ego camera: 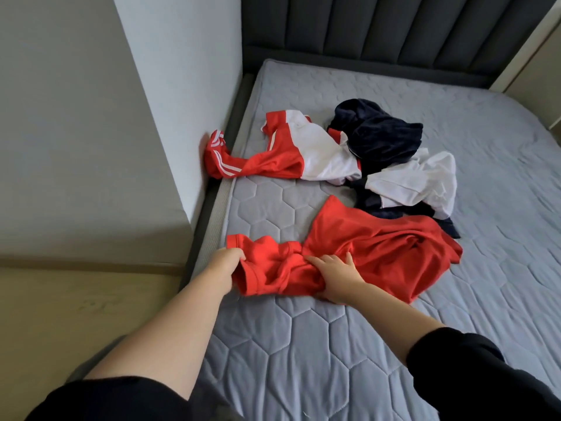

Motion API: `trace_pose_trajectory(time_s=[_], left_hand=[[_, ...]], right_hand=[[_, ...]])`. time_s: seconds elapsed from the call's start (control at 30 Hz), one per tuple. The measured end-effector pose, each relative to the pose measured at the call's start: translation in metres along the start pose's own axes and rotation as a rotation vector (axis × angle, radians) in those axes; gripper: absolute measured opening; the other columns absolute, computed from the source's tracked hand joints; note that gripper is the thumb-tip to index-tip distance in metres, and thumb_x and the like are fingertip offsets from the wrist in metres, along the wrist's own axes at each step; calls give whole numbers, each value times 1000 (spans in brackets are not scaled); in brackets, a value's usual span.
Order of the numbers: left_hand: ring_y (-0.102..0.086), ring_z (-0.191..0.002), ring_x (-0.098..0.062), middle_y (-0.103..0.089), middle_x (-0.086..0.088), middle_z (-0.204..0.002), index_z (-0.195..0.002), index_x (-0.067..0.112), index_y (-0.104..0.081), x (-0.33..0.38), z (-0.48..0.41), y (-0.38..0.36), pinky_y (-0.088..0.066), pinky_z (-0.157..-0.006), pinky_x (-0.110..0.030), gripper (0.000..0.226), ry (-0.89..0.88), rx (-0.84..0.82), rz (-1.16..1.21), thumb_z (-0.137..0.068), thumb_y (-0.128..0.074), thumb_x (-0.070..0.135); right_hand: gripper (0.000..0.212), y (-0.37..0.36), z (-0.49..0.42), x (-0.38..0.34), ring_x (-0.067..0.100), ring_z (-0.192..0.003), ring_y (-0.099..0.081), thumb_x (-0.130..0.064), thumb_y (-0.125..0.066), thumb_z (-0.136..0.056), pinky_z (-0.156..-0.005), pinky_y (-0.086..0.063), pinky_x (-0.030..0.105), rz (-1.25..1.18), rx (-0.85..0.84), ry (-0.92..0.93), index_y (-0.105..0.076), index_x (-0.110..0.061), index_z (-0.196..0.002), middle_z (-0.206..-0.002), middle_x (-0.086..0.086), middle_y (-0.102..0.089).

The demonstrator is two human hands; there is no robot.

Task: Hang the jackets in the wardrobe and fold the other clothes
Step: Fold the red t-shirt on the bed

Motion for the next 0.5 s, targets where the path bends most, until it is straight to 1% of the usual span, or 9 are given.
trace_pose_trajectory(time_s=[0.07,0.1,0.2,0.23,0.3,0.33,0.4,0.47,0.5], left_hand=[[-48,-62,-22,-50,-12,-70,-74,6,-52,-7,5,-2,-42,-65,-32,18,41,-59,111,-86,-45,-4],[-51,-67,-23,-53,-13,-75,-77,6,-54,-7,9,-4,-44,-70,-34,16,55,-96,150,-88,-45,0],[-58,-99,-27,-61,-15,-103,-101,3,-60,9,26,-14,-45,-91,-35,23,56,-235,272,-97,-40,13],[-56,-102,-26,-60,-14,-104,-100,4,-60,15,29,-13,-42,-96,-33,26,35,-260,333,-99,-37,15],[-55,-86,-20,-58,-10,-93,-84,9,-56,29,30,-4,-46,-89,-32,29,-40,-246,402,-101,-34,17],[-54,-80,-17,-58,-7,-91,-82,14,-56,28,34,6,-48,-76,-33,28,-52,-234,417,-100,-36,22],[-54,-83,-16,-61,-7,-105,-86,23,-60,36,36,16,-42,-62,-28,28,-62,-134,440,-97,-40,39],[-57,-90,-23,-59,-21,-122,-93,23,-67,31,41,64,-49,-69,-35,36,-50,263,512,-89,-50,54],[-59,-94,-30,-58,-26,-123,-100,16,-70,27,43,76,-52,-74,-42,47,-9,374,561,-83,-57,58]], right_hand=[[30,18,-1,-3,30,-114,-53,-19,-56,-84,-95,-35,36,-137,133,-56,-55,-13,-114,-117,9,-60],[21,29,-1,-8,31,-107,-56,-13,-53,-85,-87,-38,34,-216,169,-63,-58,-9,-104,-111,12,-63],[16,71,3,-30,29,-86,-59,4,-47,-83,-72,-36,32,-530,235,6,-60,4,-91,-94,21,-65],[19,89,9,-38,25,-79,-58,11,-43,-81,-68,-38,29,-696,269,22,-61,7,-88,-85,19,-65],[33,122,21,-52,15,-71,-61,17,-36,-81,-65,-47,20,-1187,285,41,-64,0,-88,-77,6,-67],[36,135,23,-55,12,-74,-64,14,-36,-84,-70,-52,21,-1446,272,26,-65,-5,-94,-80,3,-68],[24,157,23,-62,18,-81,-66,1,-42,-92,-79,-55,31,-1850,236,-15,-64,-6,-101,-87,8,-69],[24,185,29,-77,23,-79,-68,-12,-45,-93,-76,-57,34,-2105,179,84,-66,-3,-94,-85,13,-70],[28,198,31,-81,24,-79,-70,-17,-47,-89,-73,-58,35,-2202,177,168,-71,-3,-88,-84,14,-71]])
Point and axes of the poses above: each hand's wrist, its own z-axis away from the middle knuckle, its own y-axis out of the back of the hand, x = y × z, the point moved 9 cm from there along -z, towards the middle knuckle
